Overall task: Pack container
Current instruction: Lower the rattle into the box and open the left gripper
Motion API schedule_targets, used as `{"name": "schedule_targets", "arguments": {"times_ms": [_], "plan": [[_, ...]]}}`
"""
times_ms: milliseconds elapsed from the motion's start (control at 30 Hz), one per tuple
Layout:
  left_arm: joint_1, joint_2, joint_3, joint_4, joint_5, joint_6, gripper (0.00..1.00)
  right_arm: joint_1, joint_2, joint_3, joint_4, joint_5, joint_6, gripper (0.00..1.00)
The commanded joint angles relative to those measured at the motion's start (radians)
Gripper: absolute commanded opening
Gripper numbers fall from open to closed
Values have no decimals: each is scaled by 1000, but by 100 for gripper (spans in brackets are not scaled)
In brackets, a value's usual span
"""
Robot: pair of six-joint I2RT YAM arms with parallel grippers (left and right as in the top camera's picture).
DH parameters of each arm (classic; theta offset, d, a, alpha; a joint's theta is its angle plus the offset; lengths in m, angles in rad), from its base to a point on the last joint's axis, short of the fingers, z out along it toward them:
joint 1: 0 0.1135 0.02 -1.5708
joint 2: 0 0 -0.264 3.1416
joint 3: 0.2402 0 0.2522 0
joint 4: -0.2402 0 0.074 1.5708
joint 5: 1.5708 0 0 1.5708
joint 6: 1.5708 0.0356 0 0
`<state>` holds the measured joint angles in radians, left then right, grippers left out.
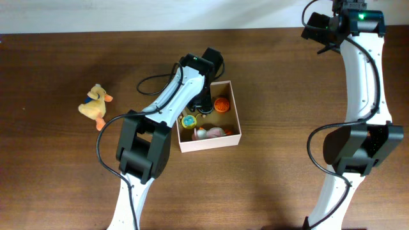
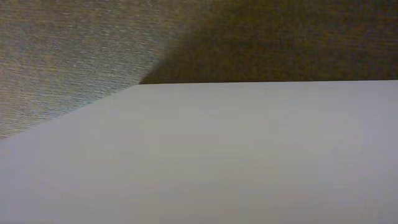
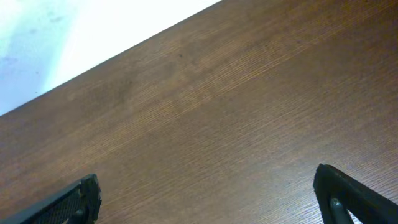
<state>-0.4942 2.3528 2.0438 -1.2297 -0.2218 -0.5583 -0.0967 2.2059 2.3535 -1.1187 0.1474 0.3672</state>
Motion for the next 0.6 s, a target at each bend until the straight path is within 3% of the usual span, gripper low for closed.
{"name": "schedule_targets", "arguments": {"times_ms": [0,567], "plan": [[6,5,2,-2,0,-1,68,5,12,1,0,-2,12,99],[4,5,106,-3,35,109,65,5,12,1,0,-2,12,99]]}}
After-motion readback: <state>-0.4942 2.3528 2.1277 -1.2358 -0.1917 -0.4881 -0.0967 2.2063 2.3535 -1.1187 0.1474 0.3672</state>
